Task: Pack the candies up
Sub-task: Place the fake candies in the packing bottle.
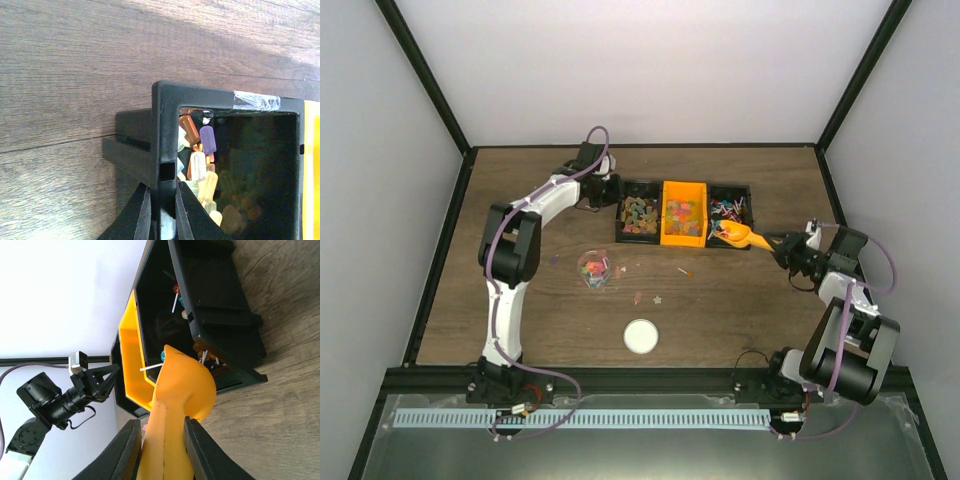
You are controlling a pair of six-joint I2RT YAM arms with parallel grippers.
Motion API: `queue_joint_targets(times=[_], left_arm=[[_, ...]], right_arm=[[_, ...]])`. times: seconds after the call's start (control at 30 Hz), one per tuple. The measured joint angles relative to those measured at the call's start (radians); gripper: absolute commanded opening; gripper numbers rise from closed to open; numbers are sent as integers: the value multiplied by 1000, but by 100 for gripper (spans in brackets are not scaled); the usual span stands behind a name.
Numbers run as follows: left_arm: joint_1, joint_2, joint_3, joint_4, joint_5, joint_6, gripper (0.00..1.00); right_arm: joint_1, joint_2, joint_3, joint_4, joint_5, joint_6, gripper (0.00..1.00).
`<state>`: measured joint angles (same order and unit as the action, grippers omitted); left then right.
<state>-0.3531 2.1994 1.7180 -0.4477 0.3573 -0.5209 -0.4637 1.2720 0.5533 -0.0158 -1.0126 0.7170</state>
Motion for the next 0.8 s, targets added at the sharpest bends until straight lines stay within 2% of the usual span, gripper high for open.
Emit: queue_joint_targets(times=[0.3, 0.43, 0.6, 0.8], left_arm=[[0, 8, 15, -11, 2, 1, 9], [0, 10, 17, -11, 3, 1, 9], [0, 15, 27, -18, 3, 2, 9], [0, 23, 42, -26, 4, 4, 9]], right_arm=[[-5, 5, -6, 45, -12, 33, 1], [-5, 10, -40, 124, -16, 76, 1], [-4, 19, -46, 114, -2, 68, 1], [7, 23, -66, 199, -1, 115, 1]])
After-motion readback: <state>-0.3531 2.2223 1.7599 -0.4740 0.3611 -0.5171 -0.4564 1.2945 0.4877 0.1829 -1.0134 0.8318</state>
